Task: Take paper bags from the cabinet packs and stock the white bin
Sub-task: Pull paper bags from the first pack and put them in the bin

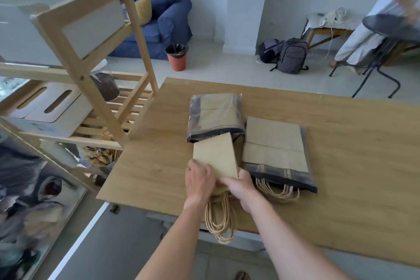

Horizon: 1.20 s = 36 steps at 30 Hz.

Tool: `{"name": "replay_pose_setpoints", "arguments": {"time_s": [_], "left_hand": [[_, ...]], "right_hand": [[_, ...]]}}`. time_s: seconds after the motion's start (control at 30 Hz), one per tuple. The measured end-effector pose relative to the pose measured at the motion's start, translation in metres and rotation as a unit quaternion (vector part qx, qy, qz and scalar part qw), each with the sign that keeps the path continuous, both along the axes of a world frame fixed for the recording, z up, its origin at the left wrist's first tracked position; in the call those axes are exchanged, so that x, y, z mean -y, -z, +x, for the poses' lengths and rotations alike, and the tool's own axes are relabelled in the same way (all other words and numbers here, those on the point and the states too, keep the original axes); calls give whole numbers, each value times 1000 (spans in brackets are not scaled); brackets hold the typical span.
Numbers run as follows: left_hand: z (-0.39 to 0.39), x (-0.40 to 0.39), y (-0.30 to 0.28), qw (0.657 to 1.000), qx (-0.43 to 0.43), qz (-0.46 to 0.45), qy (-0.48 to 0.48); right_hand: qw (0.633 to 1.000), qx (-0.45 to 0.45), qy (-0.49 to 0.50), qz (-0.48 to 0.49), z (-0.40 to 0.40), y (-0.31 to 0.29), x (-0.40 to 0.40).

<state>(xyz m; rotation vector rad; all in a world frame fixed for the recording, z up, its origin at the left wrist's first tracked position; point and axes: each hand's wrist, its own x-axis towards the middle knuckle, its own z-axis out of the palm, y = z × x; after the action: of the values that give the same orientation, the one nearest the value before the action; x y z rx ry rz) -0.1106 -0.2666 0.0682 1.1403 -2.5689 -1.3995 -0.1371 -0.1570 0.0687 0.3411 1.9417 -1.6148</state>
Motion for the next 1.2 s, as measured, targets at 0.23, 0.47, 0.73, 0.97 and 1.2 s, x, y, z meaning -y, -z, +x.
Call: {"name": "replay_pose_setpoints", "arguments": {"time_s": [0.23,0.47,0.73,0.97,1.2], "left_hand": [[68,1,6,997,9,45,55],[98,-2,2,989,-2,96,112],[103,14,-2,981,-15,98,166],[96,25,-11,965,-91,223,101],[102,24,-16,964,-112,220,97]], "right_hand": [[997,-22,54,42,71,-4,-5],[996,-79,7,42,106,-35,-1],[994,-84,-36,60,95,-35,23],[996,-75,-34,-19,59,-38,38],[997,-60,-54,-12,61,-44,47]]}}
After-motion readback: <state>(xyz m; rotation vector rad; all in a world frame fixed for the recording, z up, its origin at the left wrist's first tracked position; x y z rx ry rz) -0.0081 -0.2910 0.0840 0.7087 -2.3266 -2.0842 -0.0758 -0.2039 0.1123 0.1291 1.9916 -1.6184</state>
